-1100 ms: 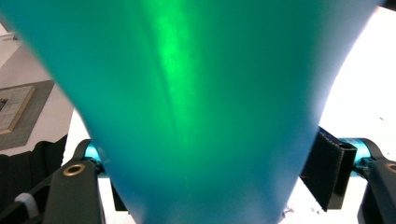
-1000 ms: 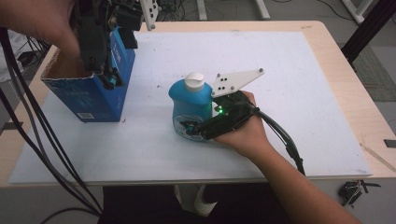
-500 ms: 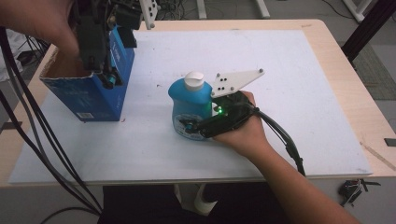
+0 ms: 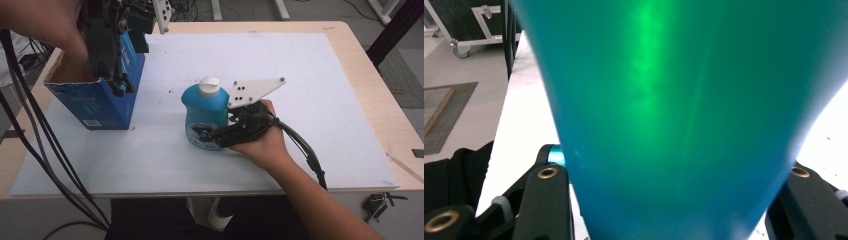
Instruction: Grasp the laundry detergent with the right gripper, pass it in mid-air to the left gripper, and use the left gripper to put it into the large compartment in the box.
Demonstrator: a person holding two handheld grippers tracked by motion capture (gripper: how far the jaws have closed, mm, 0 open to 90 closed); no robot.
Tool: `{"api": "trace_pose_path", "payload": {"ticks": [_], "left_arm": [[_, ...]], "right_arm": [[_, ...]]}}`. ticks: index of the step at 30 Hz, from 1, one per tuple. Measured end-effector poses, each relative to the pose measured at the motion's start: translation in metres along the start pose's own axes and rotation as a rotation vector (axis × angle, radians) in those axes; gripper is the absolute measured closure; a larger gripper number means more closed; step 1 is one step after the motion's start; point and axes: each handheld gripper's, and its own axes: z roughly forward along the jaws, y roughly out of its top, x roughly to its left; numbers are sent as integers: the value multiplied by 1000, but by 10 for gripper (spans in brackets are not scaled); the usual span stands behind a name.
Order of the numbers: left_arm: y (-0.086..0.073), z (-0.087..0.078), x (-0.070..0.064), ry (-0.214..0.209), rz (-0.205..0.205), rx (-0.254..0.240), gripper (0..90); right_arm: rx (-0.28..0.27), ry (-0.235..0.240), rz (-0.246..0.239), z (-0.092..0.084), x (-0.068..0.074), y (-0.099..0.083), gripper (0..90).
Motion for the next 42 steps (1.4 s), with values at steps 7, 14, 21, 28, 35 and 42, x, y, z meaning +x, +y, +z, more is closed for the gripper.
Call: {"api": "trace_pose_path", "payload": {"ticks": [7,14,21,28,35,42], "left_arm": [[3,-1,-1,-5,-5,-17,17],[13,-3,-6,-7,1,-35,17],[28,-6,-11,-31,-9,-62,17],[39,-9,-14,-26,-14,-64,17],[47,-10,-12,-25,-29,-54,17],[54,-10,-12,-20,-26,-45,17]], "right_arm": [[19,15,-18,-2,2,4,458],[-2,57,-20,-13,-1,17,462],[15,93,-47,-19,-3,33,462],[31,147,-61,-21,-9,50,463],[46,195,-81,-16,-12,65,466],[42,239,-99,-9,-11,79,465]]}}
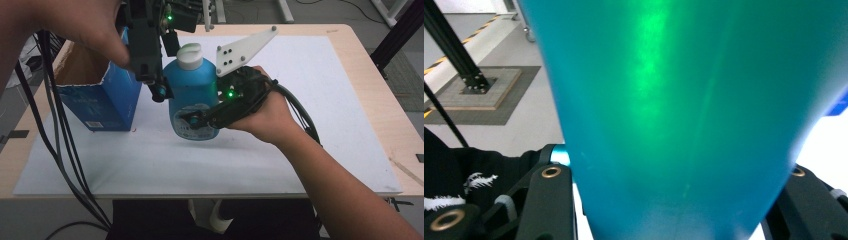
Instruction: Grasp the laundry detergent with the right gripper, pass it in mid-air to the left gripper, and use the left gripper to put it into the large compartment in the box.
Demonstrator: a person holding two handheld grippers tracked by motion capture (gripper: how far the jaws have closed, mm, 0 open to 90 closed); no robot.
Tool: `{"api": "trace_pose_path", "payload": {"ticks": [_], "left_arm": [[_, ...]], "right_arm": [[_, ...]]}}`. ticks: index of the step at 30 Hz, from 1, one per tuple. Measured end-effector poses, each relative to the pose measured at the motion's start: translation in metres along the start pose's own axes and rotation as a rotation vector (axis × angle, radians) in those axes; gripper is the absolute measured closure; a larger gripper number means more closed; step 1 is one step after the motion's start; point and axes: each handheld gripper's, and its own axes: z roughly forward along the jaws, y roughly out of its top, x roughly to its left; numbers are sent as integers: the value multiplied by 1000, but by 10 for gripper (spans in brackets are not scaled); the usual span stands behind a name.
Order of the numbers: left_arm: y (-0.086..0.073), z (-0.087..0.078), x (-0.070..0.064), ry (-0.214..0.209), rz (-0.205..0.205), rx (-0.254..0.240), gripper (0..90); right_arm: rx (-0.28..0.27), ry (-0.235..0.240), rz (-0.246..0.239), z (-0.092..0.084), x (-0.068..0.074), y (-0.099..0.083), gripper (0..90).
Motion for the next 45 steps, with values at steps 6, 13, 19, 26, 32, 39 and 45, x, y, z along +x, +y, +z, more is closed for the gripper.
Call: {"api": "trace_pose_path", "payload": {"ticks": [6,13,19,26,32,39,45], "left_arm": [[2,1,0,3,-3,1,17],[4,1,-2,14,-8,16,17],[5,1,-3,24,-22,12,17],[7,3,-3,33,-24,28,25],[8,3,-3,33,-23,35,66],[11,2,-5,33,-22,42,88],[13,2,-6,22,-22,46,131]], "right_arm": [[-3,22,-2,6,-1,10,465],[-15,36,5,11,-4,15,465],[-17,42,7,14,-7,17,465],[-15,54,13,15,-9,17,465],[-13,49,13,14,-9,17,466],[-14,46,11,14,-9,17,465],[-19,43,10,15,-8,17,466]]}}
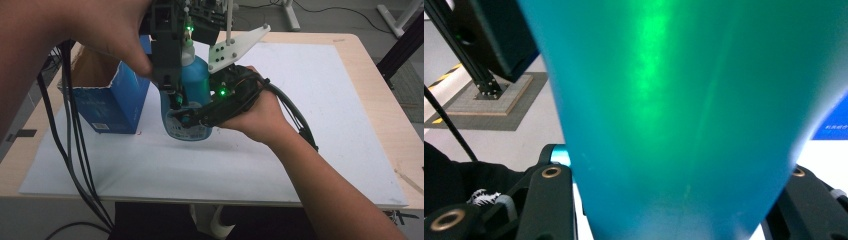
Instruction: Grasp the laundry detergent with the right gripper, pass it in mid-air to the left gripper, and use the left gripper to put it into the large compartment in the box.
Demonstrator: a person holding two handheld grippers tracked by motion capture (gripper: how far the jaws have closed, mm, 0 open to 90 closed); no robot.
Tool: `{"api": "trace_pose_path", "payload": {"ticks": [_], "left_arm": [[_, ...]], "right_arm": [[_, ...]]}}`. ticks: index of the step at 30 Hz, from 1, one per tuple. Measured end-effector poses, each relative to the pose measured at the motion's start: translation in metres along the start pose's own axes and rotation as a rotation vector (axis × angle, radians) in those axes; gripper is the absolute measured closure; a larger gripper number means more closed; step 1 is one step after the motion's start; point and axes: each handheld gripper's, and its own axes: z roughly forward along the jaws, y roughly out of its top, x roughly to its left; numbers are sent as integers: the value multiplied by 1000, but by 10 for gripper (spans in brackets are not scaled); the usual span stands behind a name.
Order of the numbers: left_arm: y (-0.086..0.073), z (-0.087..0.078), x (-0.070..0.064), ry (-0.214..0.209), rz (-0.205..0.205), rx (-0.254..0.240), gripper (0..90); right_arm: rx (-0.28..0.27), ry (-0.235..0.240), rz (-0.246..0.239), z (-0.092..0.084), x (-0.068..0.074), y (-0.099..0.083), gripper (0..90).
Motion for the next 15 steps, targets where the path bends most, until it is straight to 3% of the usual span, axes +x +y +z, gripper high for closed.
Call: {"api": "trace_pose_path", "payload": {"ticks": [15], "left_arm": [[0,-1,2,4,-8,16,216]], "right_arm": [[-5,-9,-3,-1,0,0,468]]}}
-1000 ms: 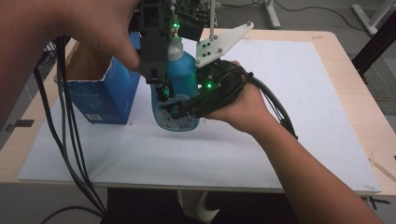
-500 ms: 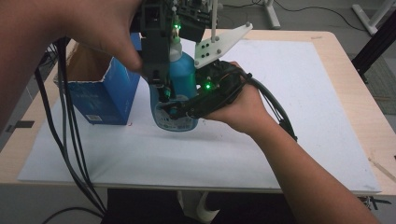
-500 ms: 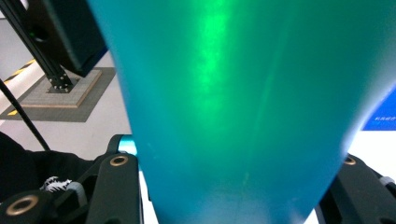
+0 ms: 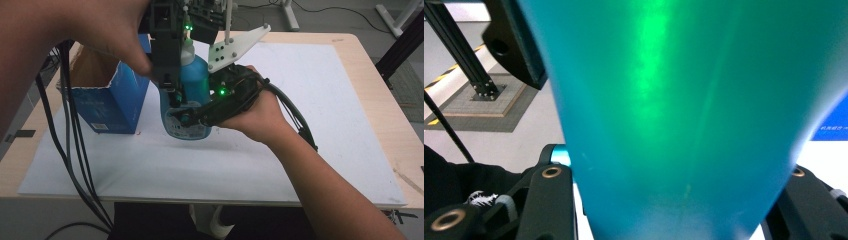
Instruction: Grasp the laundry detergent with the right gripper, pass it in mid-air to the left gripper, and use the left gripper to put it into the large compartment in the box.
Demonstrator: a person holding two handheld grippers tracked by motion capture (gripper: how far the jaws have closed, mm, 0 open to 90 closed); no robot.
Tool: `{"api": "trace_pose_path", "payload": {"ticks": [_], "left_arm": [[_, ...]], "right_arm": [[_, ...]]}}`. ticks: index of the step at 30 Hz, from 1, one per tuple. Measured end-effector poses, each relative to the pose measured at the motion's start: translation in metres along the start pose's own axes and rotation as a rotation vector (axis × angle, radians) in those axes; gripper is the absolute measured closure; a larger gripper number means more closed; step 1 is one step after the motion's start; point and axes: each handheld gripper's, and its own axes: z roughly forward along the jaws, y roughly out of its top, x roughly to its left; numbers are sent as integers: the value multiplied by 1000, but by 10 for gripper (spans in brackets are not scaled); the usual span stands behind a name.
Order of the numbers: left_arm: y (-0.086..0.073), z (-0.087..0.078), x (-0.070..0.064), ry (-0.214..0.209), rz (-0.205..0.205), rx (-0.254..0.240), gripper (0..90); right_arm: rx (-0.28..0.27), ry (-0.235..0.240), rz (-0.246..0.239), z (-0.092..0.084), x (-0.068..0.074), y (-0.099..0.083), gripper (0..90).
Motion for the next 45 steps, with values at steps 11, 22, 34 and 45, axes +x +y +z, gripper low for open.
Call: {"api": "trace_pose_path", "payload": {"ticks": [11,22,34,45], "left_arm": [[1,0,0,3,-5,5,257],[2,1,-1,-7,-6,12,308],[4,3,-1,-13,-14,37,384],[6,4,-3,-27,-13,41,387]], "right_arm": [[-6,-3,2,0,0,0,468],[-11,-6,-5,1,0,-1,468],[-7,-4,0,2,0,-2,468],[13,13,-23,0,2,-2,389]]}}
